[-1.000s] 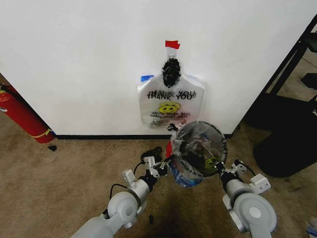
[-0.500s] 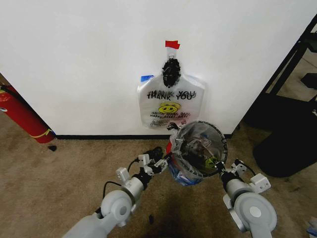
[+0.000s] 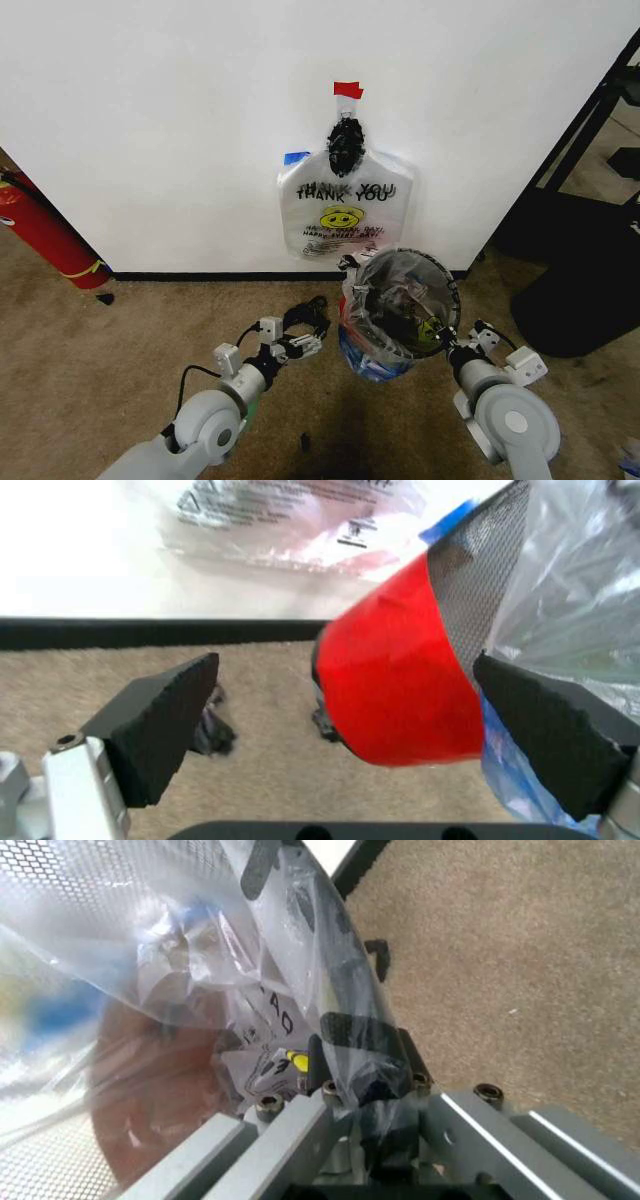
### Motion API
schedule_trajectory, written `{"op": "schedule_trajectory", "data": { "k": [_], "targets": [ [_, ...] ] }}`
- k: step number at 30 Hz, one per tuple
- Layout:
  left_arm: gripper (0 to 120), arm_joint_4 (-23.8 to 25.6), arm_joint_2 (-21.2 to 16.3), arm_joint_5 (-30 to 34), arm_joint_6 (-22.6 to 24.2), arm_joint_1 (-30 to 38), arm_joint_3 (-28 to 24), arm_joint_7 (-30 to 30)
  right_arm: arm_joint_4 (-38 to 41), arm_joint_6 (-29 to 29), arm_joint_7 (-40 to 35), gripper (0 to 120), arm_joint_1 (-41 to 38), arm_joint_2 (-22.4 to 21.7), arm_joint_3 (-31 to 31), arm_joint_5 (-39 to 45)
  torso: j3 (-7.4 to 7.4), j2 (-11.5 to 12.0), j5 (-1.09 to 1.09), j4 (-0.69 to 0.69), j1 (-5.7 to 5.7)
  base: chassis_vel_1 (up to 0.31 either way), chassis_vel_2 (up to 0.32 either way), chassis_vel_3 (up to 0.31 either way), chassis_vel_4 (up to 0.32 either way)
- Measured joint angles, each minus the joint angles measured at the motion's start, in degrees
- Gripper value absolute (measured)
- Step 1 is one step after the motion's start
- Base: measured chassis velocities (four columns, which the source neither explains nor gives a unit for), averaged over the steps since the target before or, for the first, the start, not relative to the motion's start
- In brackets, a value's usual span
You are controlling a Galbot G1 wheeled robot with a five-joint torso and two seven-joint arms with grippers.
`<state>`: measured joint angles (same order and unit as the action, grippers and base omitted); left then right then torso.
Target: Pick up the garbage bag from the wall and place it over the trash bin.
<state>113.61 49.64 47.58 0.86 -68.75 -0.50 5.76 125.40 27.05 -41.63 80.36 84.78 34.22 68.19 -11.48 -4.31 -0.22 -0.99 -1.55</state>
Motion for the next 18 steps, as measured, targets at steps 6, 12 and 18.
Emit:
{"op": "schedule_trajectory", "data": {
  "k": [6,12,18],
  "targets": [
    [100,2.0,-0.3,-4.5,-5.9,-3.6,3.9,0.9,-0.2,3.4,-1.5,0,0.0,-1.6,-1.2,0.8,0.00,0.0,0.00,0.00,0.00,0.000,0.000,0.000,0.000],
    [100,4.0,3.2,-10.9,-11.3,-7.0,8.0,5.2,-0.5,4.9,-2.8,0,-0.1,-5.4,-3.2,0.7,0.00,0.0,0.00,-0.02,0.00,0.000,0.000,0.000,0.000],
    [100,5.3,8.0,-17.5,-14.4,-11.3,13.7,8.2,-0.8,8.0,-2.8,0,-1.0,-10.9,-4.8,4.8,0.00,0.0,-0.01,0.01,0.00,0.000,0.000,0.000,0.000]
  ]
}}
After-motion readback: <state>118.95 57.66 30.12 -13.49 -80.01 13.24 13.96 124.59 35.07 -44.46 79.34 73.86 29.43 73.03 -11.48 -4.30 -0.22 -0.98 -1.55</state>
